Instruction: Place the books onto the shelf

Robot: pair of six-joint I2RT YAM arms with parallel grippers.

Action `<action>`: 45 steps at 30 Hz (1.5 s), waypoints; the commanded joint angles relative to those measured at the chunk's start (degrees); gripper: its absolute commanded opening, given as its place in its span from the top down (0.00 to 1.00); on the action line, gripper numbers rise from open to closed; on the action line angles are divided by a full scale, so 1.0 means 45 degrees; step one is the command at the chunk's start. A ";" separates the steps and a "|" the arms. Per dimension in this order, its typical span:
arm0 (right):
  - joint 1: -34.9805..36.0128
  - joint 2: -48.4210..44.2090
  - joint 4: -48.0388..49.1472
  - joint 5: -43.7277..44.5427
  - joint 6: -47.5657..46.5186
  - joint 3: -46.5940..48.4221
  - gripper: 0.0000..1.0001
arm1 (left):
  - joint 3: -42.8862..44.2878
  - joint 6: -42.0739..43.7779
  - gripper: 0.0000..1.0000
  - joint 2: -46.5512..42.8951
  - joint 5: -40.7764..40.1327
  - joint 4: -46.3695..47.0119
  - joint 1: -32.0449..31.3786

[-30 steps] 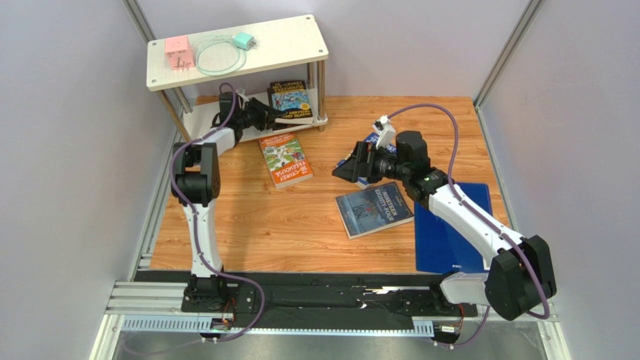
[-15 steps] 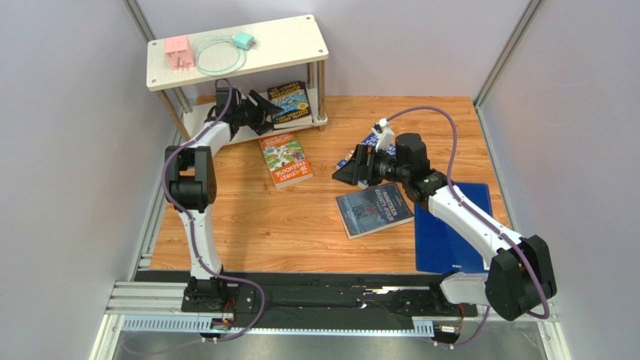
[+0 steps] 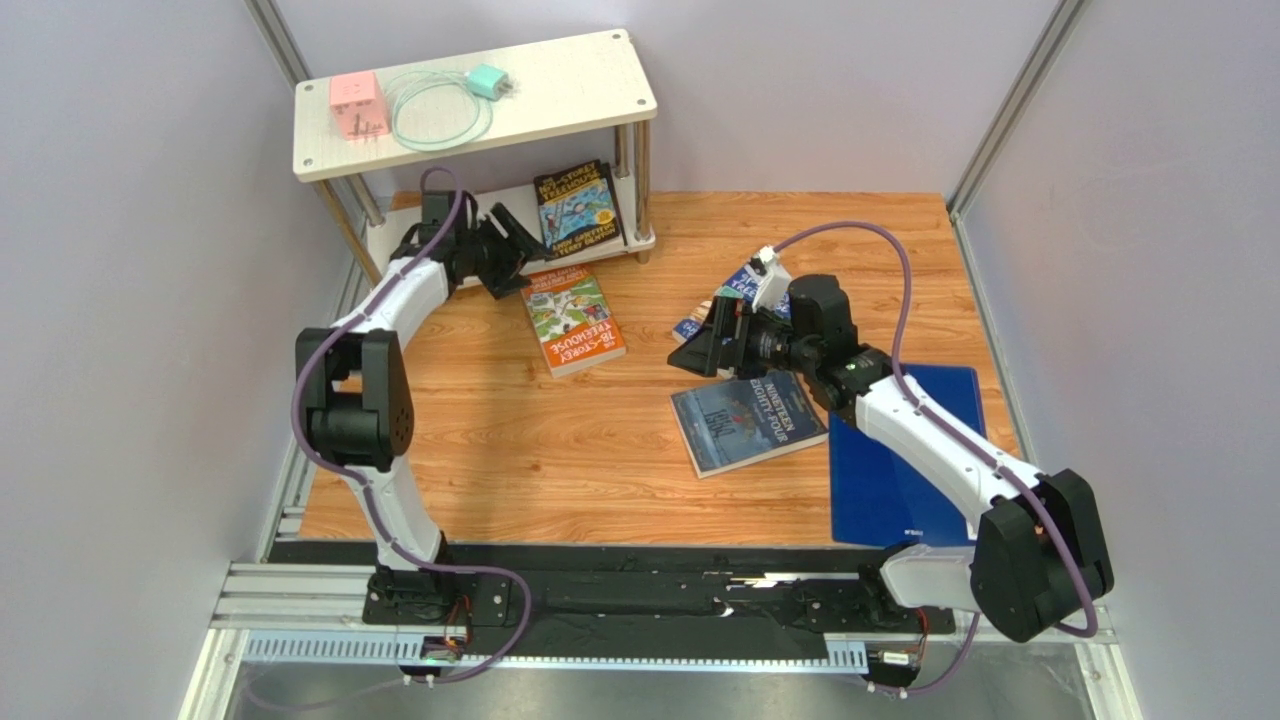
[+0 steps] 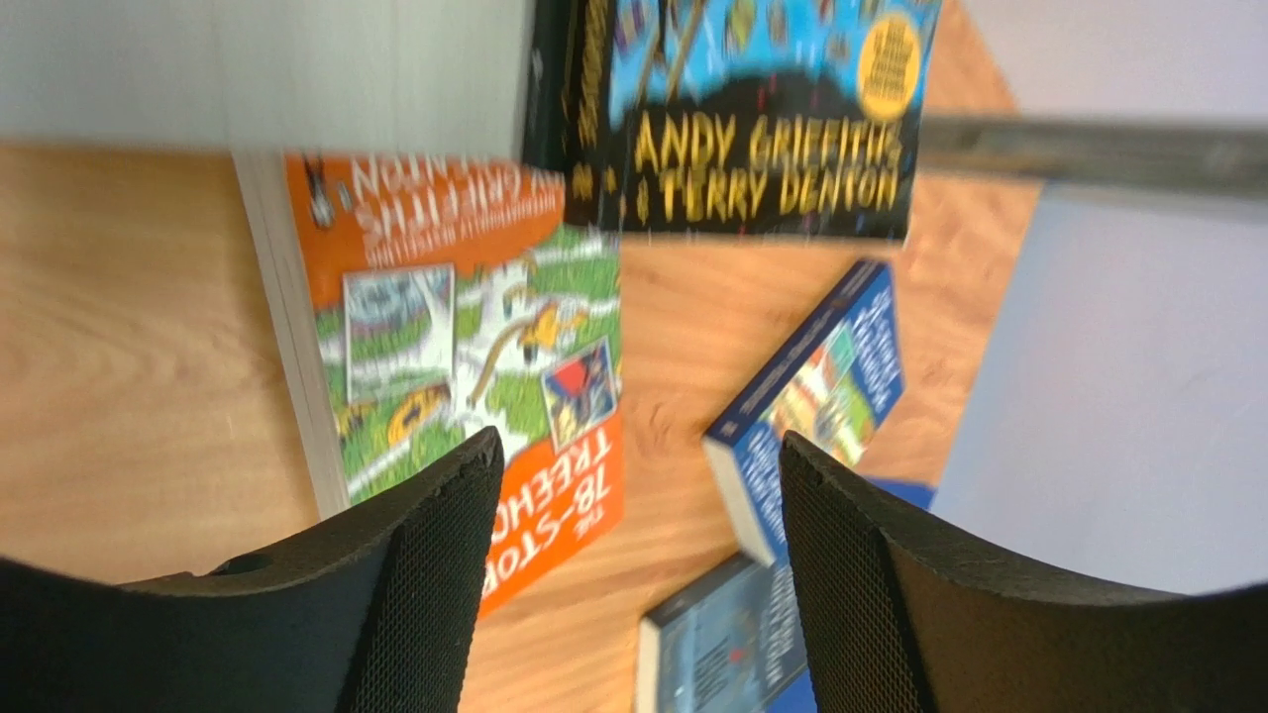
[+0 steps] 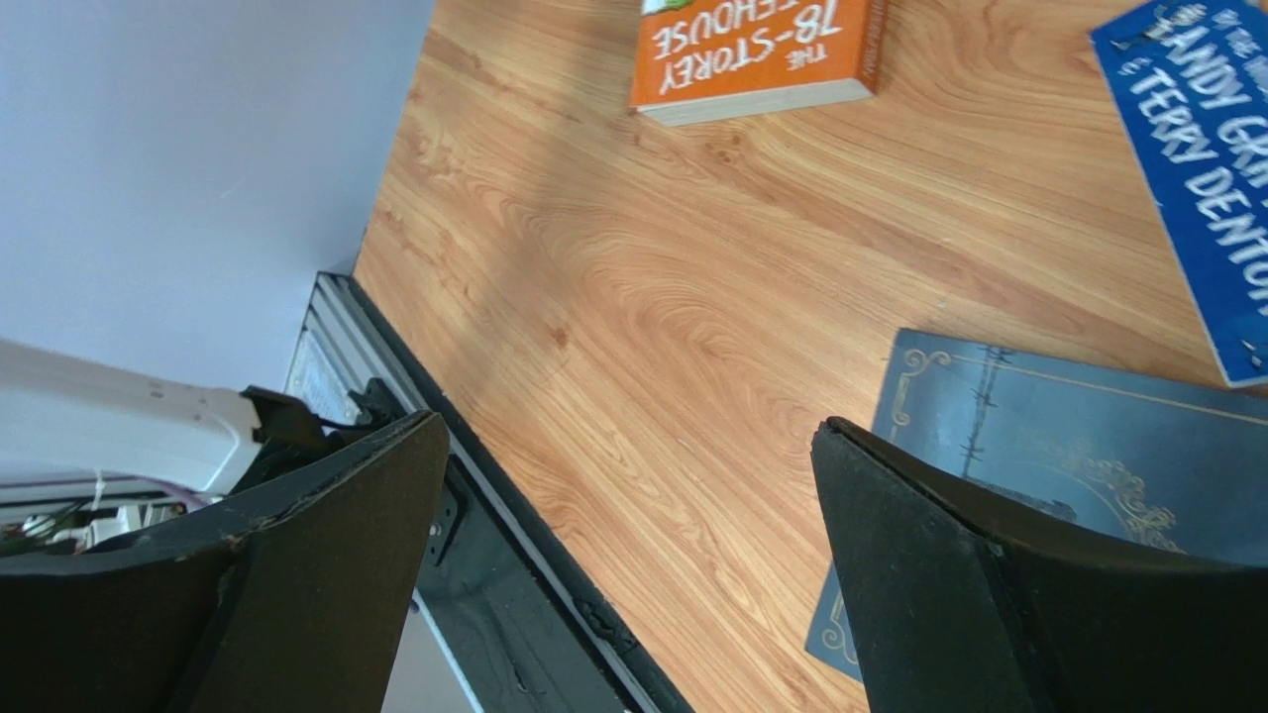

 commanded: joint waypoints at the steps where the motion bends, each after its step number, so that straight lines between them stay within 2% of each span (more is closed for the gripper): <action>1: -0.0312 -0.0657 -0.0535 0.1341 0.0228 -0.0474 0.00 | -0.1288 0.1529 0.27 -0.1739 -0.0286 -0.0143 -0.1570; 5: -0.1132 -0.1223 -0.1101 0.1929 0.1533 -0.1410 0.00 | -0.1235 0.3380 0.29 -0.2132 -0.2117 -0.1077 -0.4182; 10: -0.3007 -0.2141 -0.1239 0.0935 0.3081 -0.3461 0.00 | 0.0285 0.4244 0.37 -0.0494 -0.2920 -0.2856 -0.6141; 13: -0.3380 -0.2727 -0.1531 0.0816 0.3472 -0.4241 0.00 | 0.1184 0.4499 0.60 0.0658 -0.3275 -0.3442 -0.7020; 14: -0.3399 -0.2941 -0.1706 0.0835 0.3531 -0.4361 0.00 | 0.1421 0.4500 0.79 0.1280 -0.3334 -0.3579 -0.7293; 17: -0.3419 -0.3080 -0.1844 0.0777 0.3746 -0.4966 0.00 | 0.2572 0.4578 1.00 0.2530 -0.3840 -0.4437 -0.7704; 21: -0.3419 -0.2885 -0.1553 0.0621 0.3902 -0.5825 0.00 | 0.4135 0.4967 1.00 0.3960 -0.4389 -0.5940 -0.8096; 25: -0.3419 -0.2495 -0.0617 0.0601 0.4293 -0.6354 0.00 | 0.4879 0.5046 1.00 0.4742 -0.3845 -0.6198 -0.8233; 30: -0.3439 -0.1889 -0.0088 0.0621 0.4099 -0.6160 0.00 | 0.4783 0.5125 1.00 0.4978 -0.3648 -0.6198 -0.8409; 35: -0.3439 -0.2433 0.0324 0.1342 0.3592 -0.6082 0.01 | 0.4354 0.5203 1.00 0.4706 -0.3198 -0.6140 -0.8643; 41: -0.3419 -0.2904 -0.0360 0.2085 0.2556 -0.4969 0.01 | 0.3358 0.5027 1.00 0.4042 -0.2768 -0.5750 -0.9092; 45: -0.3419 -0.2475 0.0418 0.1852 0.2145 -0.4811 0.01 | 0.2695 0.4813 1.00 0.3865 -0.2339 -0.5340 -0.9366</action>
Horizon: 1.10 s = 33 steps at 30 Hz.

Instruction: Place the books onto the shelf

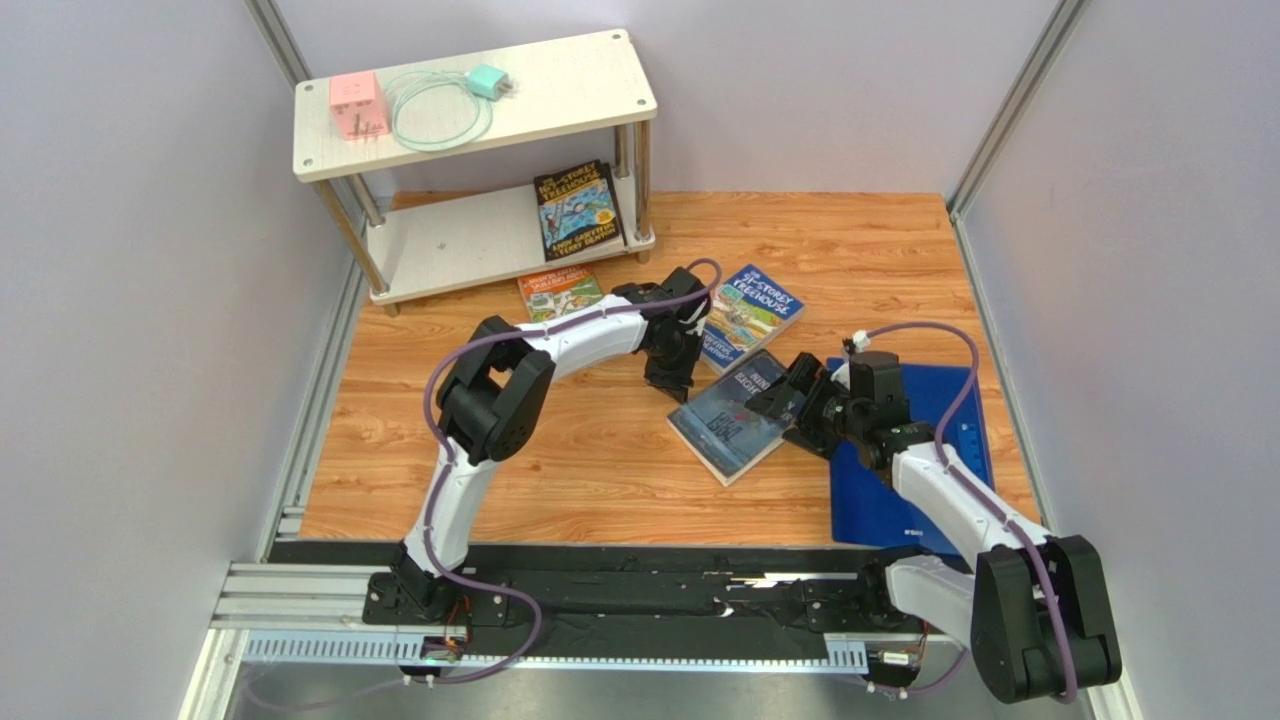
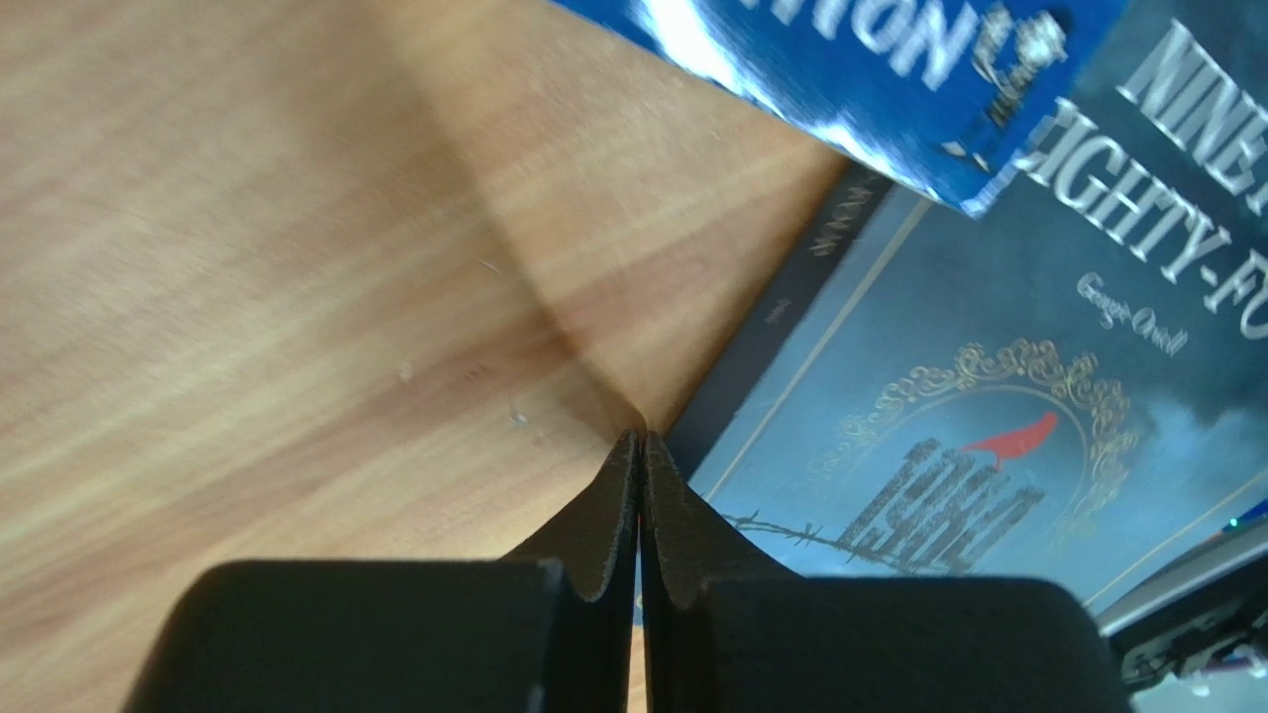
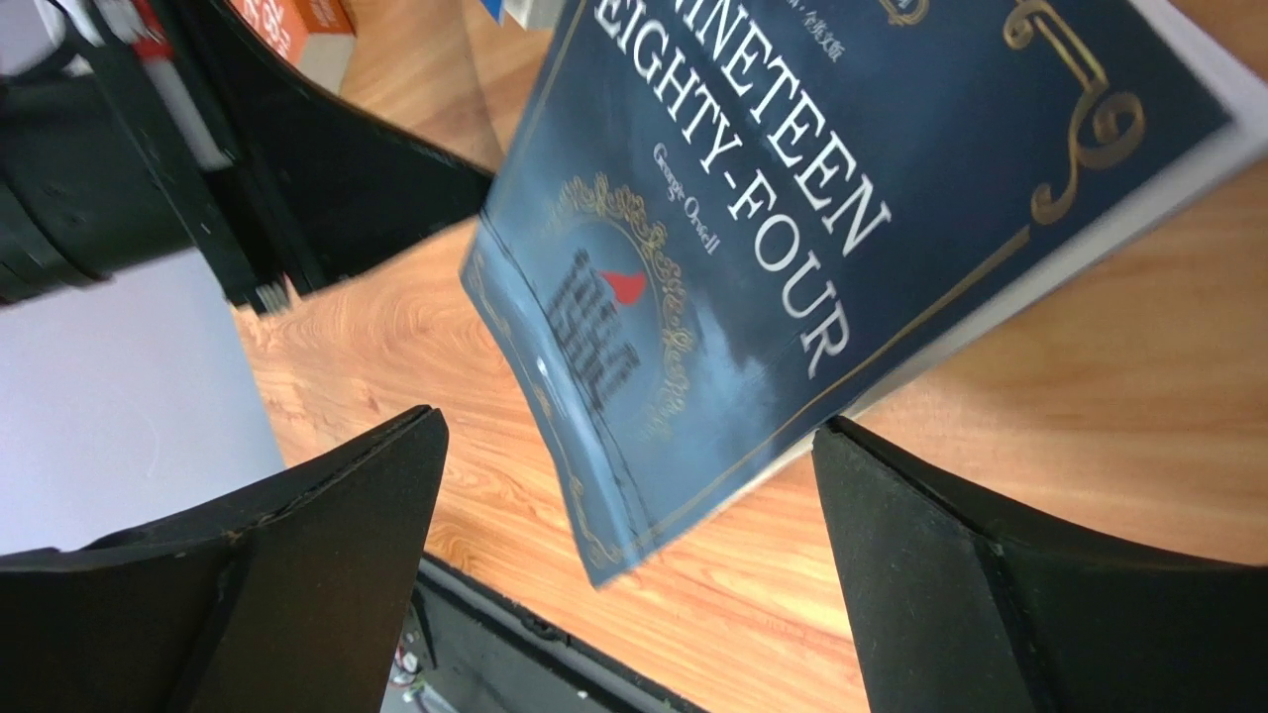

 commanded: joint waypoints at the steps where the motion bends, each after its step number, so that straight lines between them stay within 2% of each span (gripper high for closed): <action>1: -0.0009 0.0400 0.1377 0.0025 -0.0750 0.0697 0.01 | -0.0857 -0.0180 1.00 -0.0405 0.0828 0.0135 -0.0633; 5: -0.0009 0.1299 0.1847 -0.0482 -0.0789 0.0794 0.02 | -0.1268 -0.0415 1.00 -0.0599 0.1356 0.0681 -0.0907; 10: -0.0009 0.2198 0.3542 -0.1594 -0.0731 0.0502 0.05 | -0.2030 -0.0982 1.00 -0.1107 0.2097 0.1600 -0.1024; 23: -0.0010 0.2121 0.4913 -0.3411 -0.0965 0.0774 0.10 | -0.1738 -0.1373 1.00 -0.0894 0.2333 0.1933 -0.1200; 27: -0.0009 0.2491 0.4487 -0.3765 -0.1295 0.1203 0.09 | -0.1523 -0.1451 1.00 -0.0757 0.2295 0.1933 -0.1220; 33: 0.0010 0.4482 0.3216 -0.3882 -0.2195 0.1926 0.09 | -0.1250 -0.1510 1.00 -0.0601 0.2236 0.1953 -0.1220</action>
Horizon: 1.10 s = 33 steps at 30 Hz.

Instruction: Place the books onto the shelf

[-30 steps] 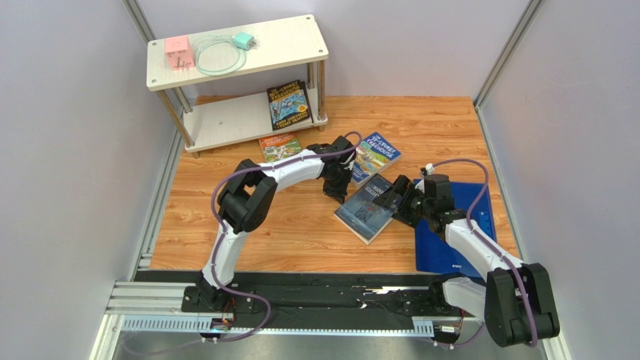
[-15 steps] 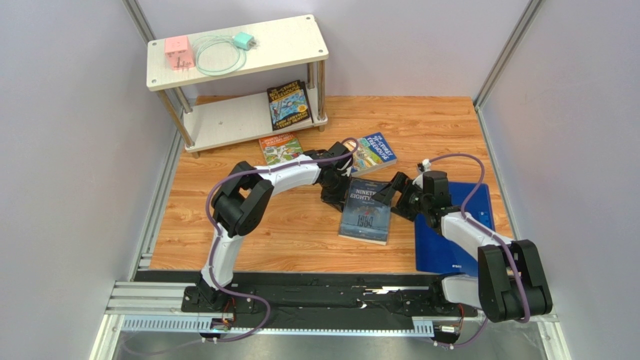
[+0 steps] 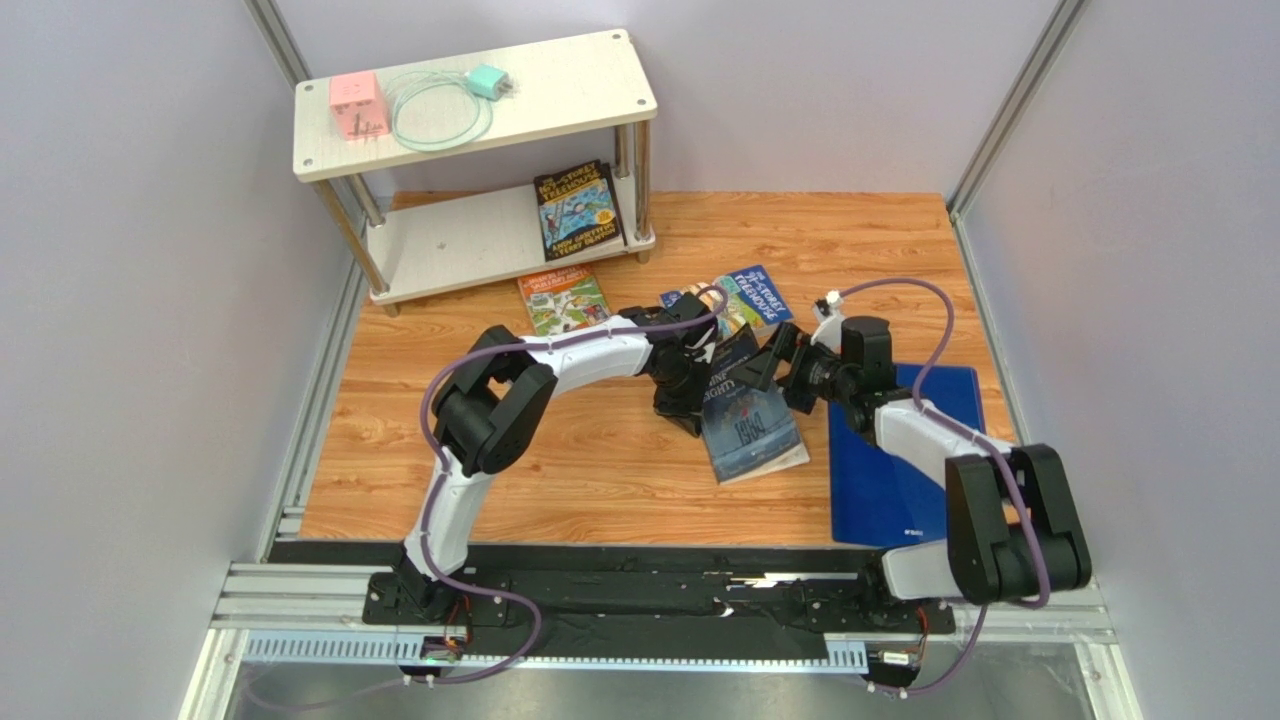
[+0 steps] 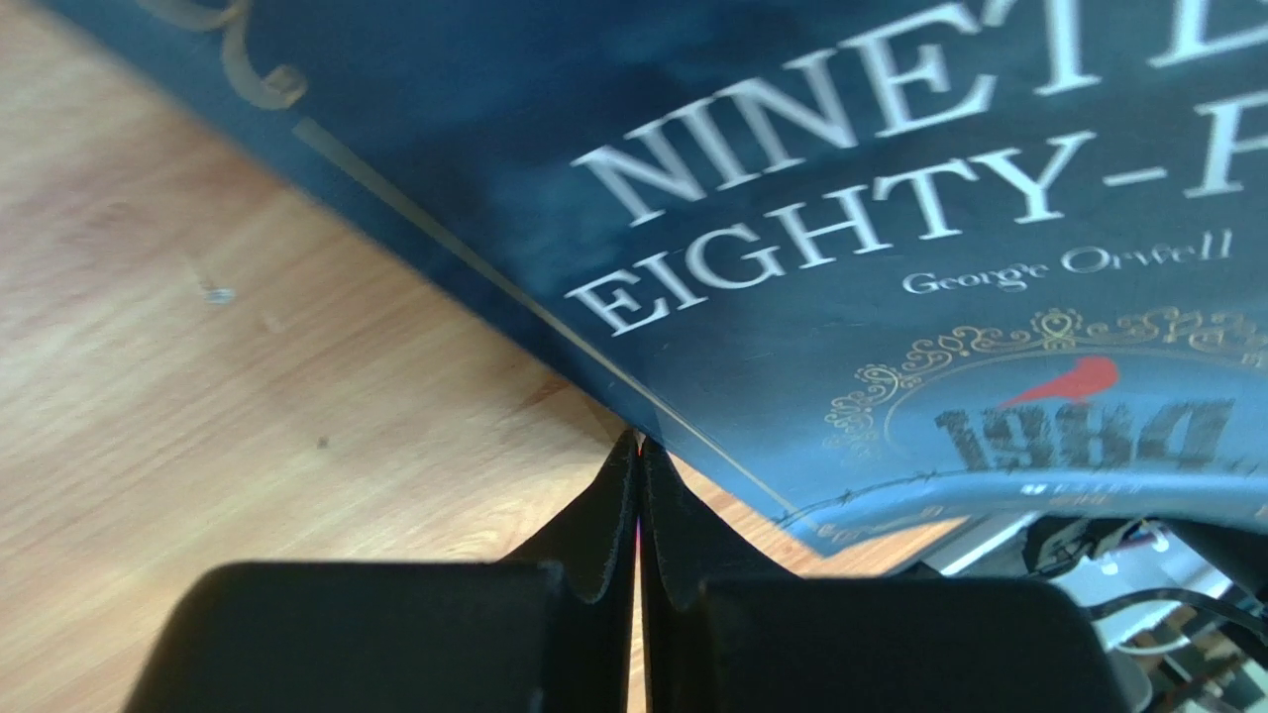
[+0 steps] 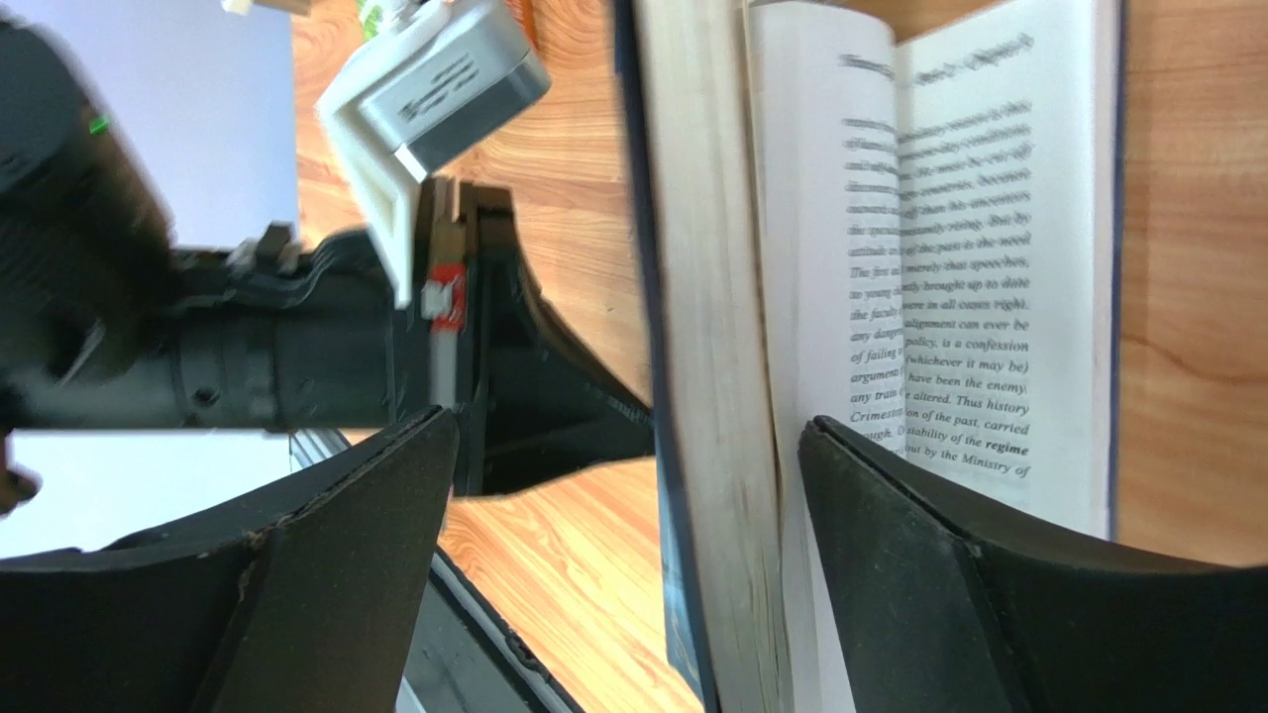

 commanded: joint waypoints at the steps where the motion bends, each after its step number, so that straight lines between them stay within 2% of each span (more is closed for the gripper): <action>1: 0.0306 0.1680 -0.0961 -0.1254 -0.0495 0.0591 0.11 | 0.0640 -0.0349 1.00 0.0269 0.0628 0.1088 -0.0360; 4: 0.0326 0.2638 -0.1081 -0.1526 -0.0612 0.0826 0.26 | 0.0640 -0.0368 1.00 0.0191 0.0414 0.0971 -0.0360; 5: 0.0326 0.2797 -0.1081 -0.1528 -0.0574 0.0884 0.45 | 0.0602 -0.0388 1.00 0.0114 0.0259 0.0835 -0.0360; 7: 0.0307 0.3149 -0.1100 -0.1625 -0.0574 0.0963 0.74 | 0.0387 -0.0427 0.99 -0.0372 -0.0502 0.0504 -0.0341; 8: 0.0326 0.3169 -0.1062 -0.1664 -0.0554 0.0963 0.96 | 0.0251 -0.0427 0.94 -0.0646 -0.0853 0.0425 -0.0340; 9: 0.0326 0.3131 -0.0946 -0.1703 -0.0535 0.0963 1.00 | -0.0118 -0.0427 0.78 -0.0939 -0.1610 0.0327 -0.0340; 10: 0.0326 0.3072 -0.0925 -0.1665 -0.0515 0.0963 1.00 | -0.0353 -0.0427 0.65 -0.1619 -0.1947 0.0191 -0.0340; 12: 0.0326 0.2819 -0.0828 -0.1606 -0.0418 0.1021 1.00 | -0.0938 -0.0504 0.44 -0.2403 -0.2823 0.0015 -0.0340; 13: 0.0307 0.2760 -0.0769 -0.1548 -0.0340 0.1041 1.00 | -0.1135 -0.0544 0.41 -0.3180 -0.3061 -0.0122 -0.0321; 18: 0.0326 0.2545 0.0049 -0.2054 0.0518 0.1607 1.00 | -0.2989 -0.1187 0.34 -0.5450 -0.3435 0.0344 -0.0321; 21: 0.0326 0.2311 0.0479 -0.2289 0.1241 0.1919 1.00 | -0.4784 -0.1987 0.33 -0.6837 -0.3163 0.1533 -0.0321; 24: 0.0326 0.1921 0.1530 -0.2445 0.2314 0.1920 1.00 | -0.7185 -0.2983 0.33 -0.8514 -0.2870 0.3776 -0.0321; 27: 0.0307 0.1453 0.2548 -0.2485 0.3428 0.2036 1.00 | -0.9705 -0.3765 0.32 -0.9841 -0.2538 0.7867 -0.0340; 29: 0.0326 0.1121 0.2727 -0.2485 0.3896 0.2232 1.00 | -1.1322 -0.4271 0.30 -1.0451 -0.2419 0.9634 -0.0340; 30: 0.0326 0.1003 0.2863 -0.2407 0.4034 0.2387 1.00 | -1.1700 -0.4410 0.29 -1.0976 -0.2457 1.0745 -0.0340; 33: 0.0345 0.0690 0.3214 -0.2446 0.4581 0.2584 1.00 | -1.2367 -0.4490 0.28 -1.1662 -0.2672 1.1807 -0.0340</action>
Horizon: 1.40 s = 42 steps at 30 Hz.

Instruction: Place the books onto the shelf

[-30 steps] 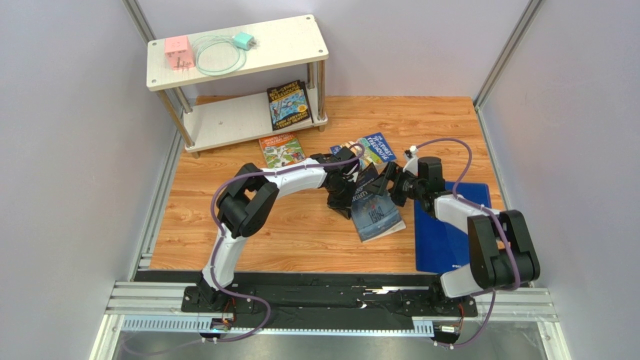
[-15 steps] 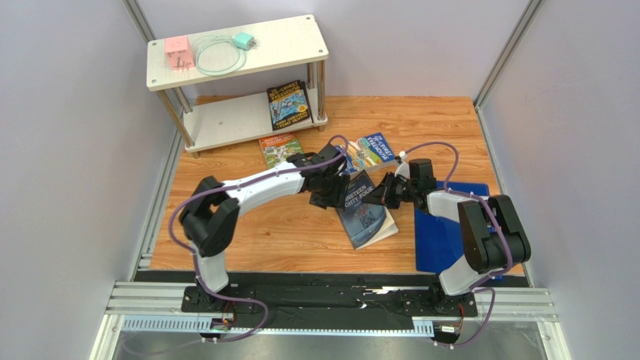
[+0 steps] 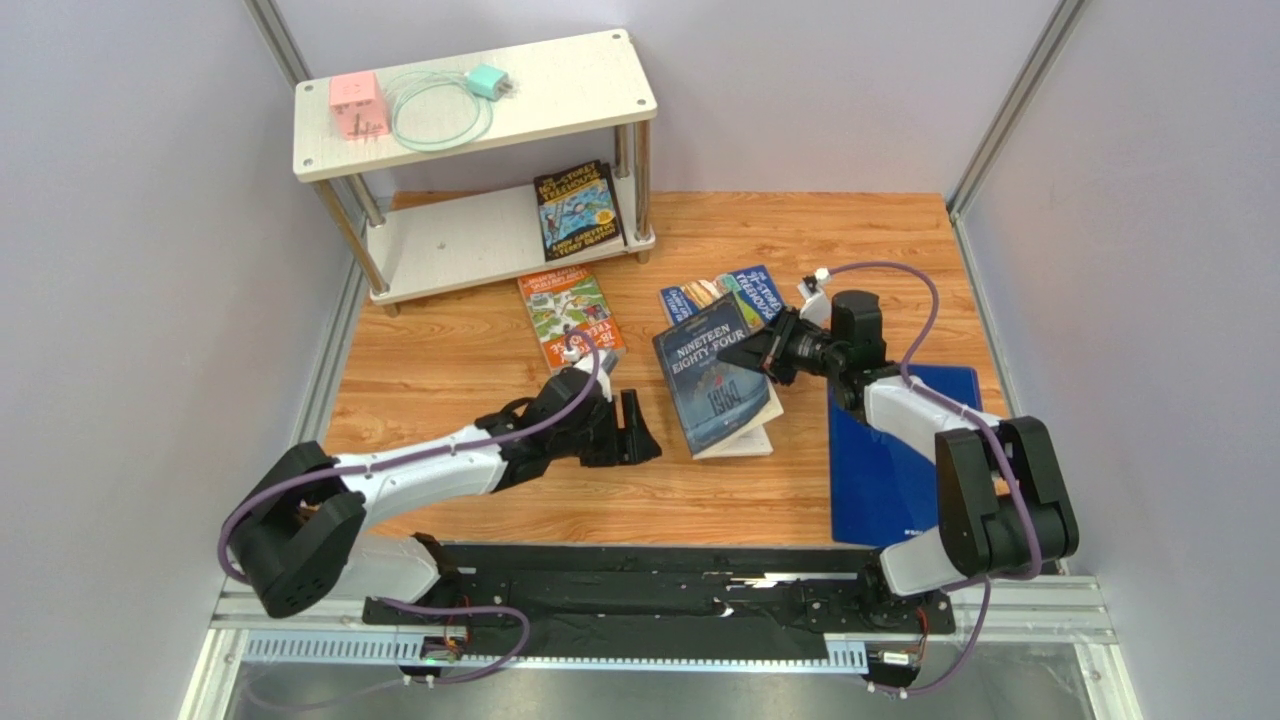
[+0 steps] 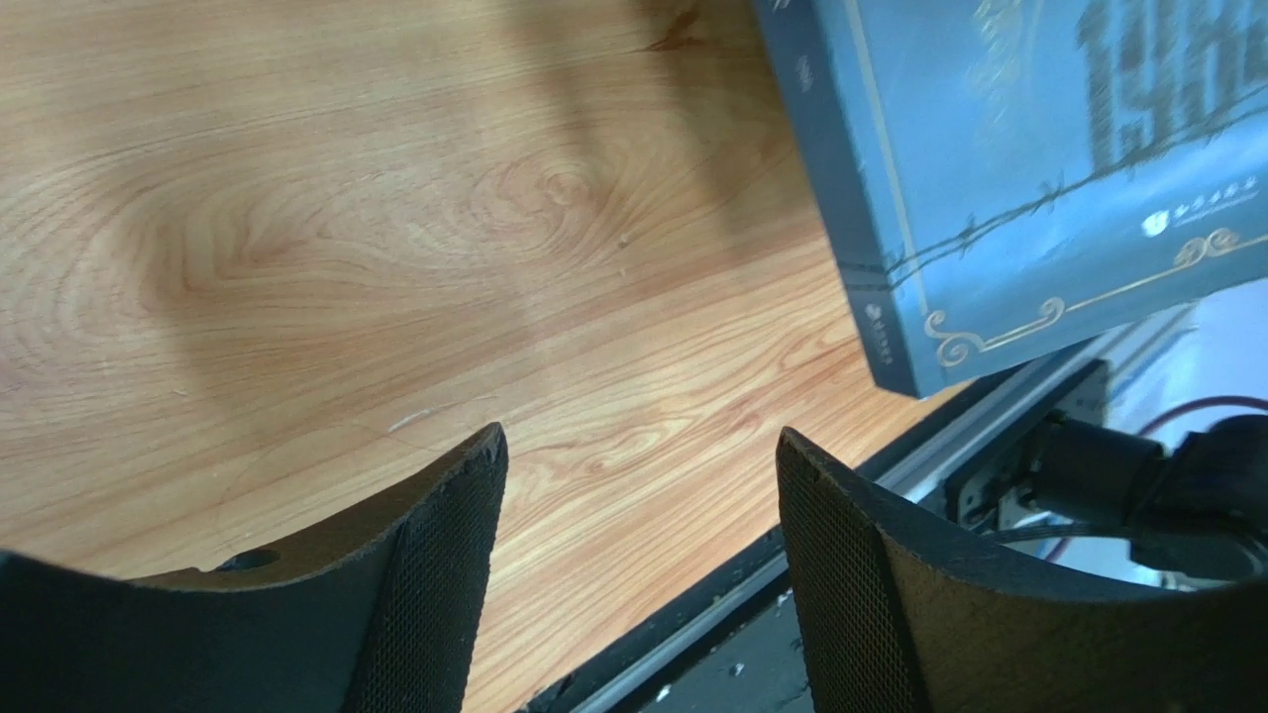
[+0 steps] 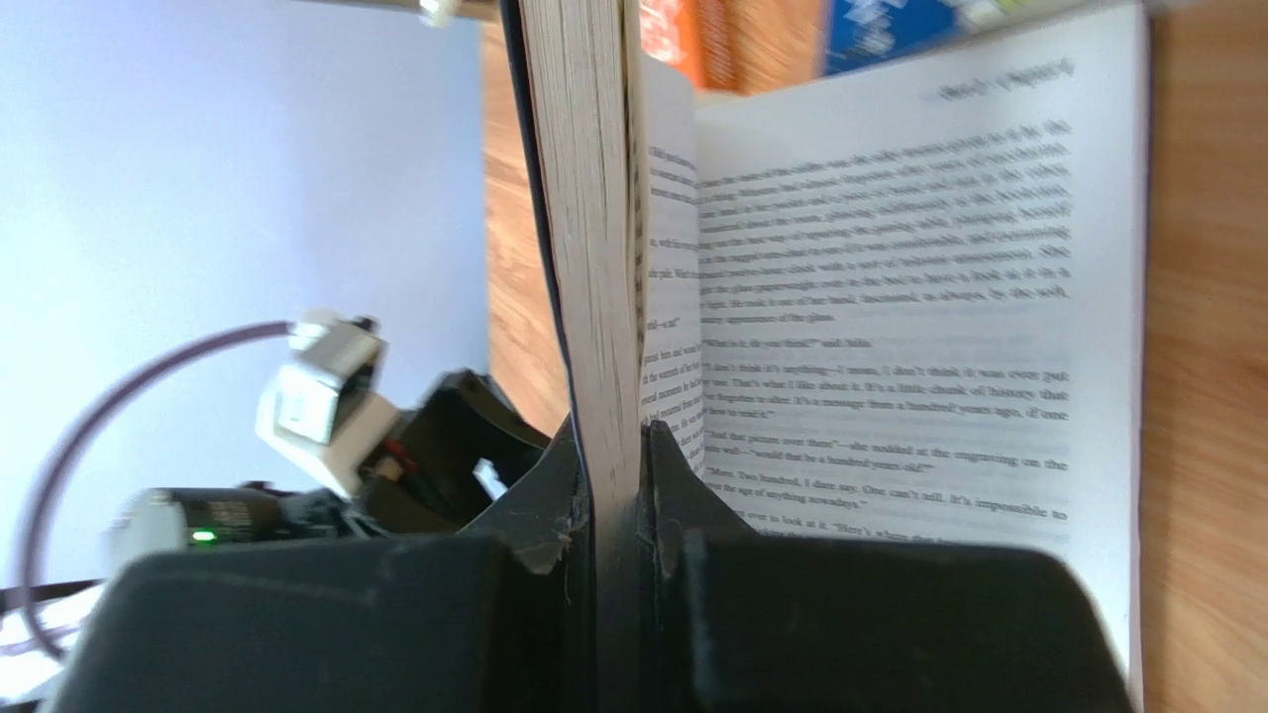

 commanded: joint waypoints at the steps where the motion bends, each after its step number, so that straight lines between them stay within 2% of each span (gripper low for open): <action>1: 0.0054 -0.1011 0.2157 -0.0682 0.1726 0.1112 1.00 | -0.0516 -0.0803 0.27 -0.1338 0.0008 0.4272 -0.0093; 7: 0.0307 -0.1382 0.2625 -0.0585 0.2332 0.1094 1.00 | -0.0984 -0.0900 0.27 -0.1632 0.0341 0.7180 -0.0093; 15: 0.0367 -0.1909 0.2978 -0.0293 0.2723 0.1386 1.00 | -0.0536 -0.1369 0.27 -0.0109 0.0907 0.8588 -0.0112; 25: 0.0386 -0.1988 0.3251 -0.0253 0.3211 0.1992 1.00 | -0.0458 -0.1038 0.26 -0.0792 0.0750 0.8316 -0.0112; 42: 0.0367 -0.2300 0.4442 -0.0175 0.4071 0.1758 1.00 | -0.0848 -0.1351 0.26 -0.0088 0.1376 0.9468 -0.0132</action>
